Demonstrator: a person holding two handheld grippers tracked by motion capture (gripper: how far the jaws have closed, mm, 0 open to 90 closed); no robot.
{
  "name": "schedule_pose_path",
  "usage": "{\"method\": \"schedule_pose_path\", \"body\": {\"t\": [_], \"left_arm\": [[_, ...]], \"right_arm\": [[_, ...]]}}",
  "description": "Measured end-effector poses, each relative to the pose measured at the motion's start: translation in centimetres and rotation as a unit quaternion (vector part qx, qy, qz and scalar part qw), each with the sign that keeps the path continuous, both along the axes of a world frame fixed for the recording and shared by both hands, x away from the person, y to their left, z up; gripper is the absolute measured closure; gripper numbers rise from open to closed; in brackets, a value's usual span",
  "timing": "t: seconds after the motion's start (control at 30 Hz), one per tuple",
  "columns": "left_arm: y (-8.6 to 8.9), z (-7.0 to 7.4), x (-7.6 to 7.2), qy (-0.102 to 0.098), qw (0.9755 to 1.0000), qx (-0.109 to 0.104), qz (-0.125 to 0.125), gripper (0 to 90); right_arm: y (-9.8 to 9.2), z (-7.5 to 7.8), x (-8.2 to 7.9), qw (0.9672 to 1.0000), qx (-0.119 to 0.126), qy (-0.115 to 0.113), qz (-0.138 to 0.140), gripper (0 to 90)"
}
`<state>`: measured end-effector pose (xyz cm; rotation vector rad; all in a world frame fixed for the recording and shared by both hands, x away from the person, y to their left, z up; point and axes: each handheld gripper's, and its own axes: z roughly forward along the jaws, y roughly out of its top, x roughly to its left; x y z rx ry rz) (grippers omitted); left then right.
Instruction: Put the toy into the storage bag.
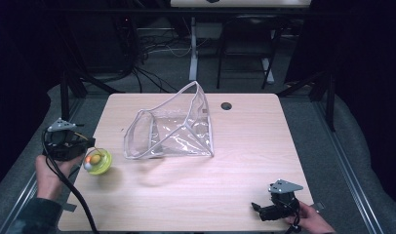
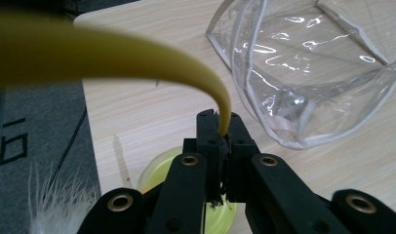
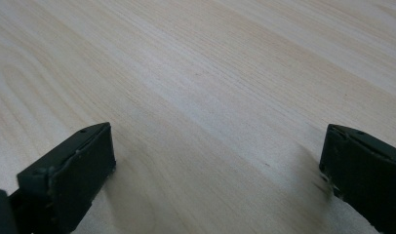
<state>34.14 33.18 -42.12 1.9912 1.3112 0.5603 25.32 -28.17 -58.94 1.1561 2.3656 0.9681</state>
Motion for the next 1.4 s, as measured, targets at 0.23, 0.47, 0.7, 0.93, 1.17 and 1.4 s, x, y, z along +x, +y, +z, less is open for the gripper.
{"method": "schedule_pose_path", "body": {"t": [0.23, 0.47, 0.7, 0.93, 1.17, 1.4], "left_arm": [[-0.2, 0.6, 0.9, 0.003, 1.0, 0.007, -0.001, 88.3], [-0.2, 1.1, 1.7, 0.005, 0.9999, 0.01, -0.003, 88.3], [-0.3, 1.6, 2.6, 0.006, 0.9999, 0.008, -0.003, 88.3], [-0.3, 2.4, 3.7, 0.008, 0.9999, 0.013, -0.004, 88.3], [-0.5, 3.2, 4.8, 0.007, 0.9997, 0.022, 0.0, 88.3], [-1.1, 4.0, 6.1, 0.008, 0.9993, 0.036, -0.002, 88.3]], "right_arm": [[0.0, 0.0, 0.0, 1.0, 0.0, 0.0, 0.0, 0.0], [0.0, 0.0, 0.0, 1.0, 0.0, 0.0, 0.0, 0.0], [0.0, 0.0, 0.0, 1.0, 0.0, 0.0, 0.0, 0.0], [0.0, 0.0, 0.0, 1.0, 0.001, 0.0, -0.001, 0.0], [0.0, 0.0, 0.0, 1.0, -0.002, 0.0, -0.001, 0.0], [0.0, 0.0, 0.0, 1.0, 0.0, 0.001, 0.0, 0.0]]}}
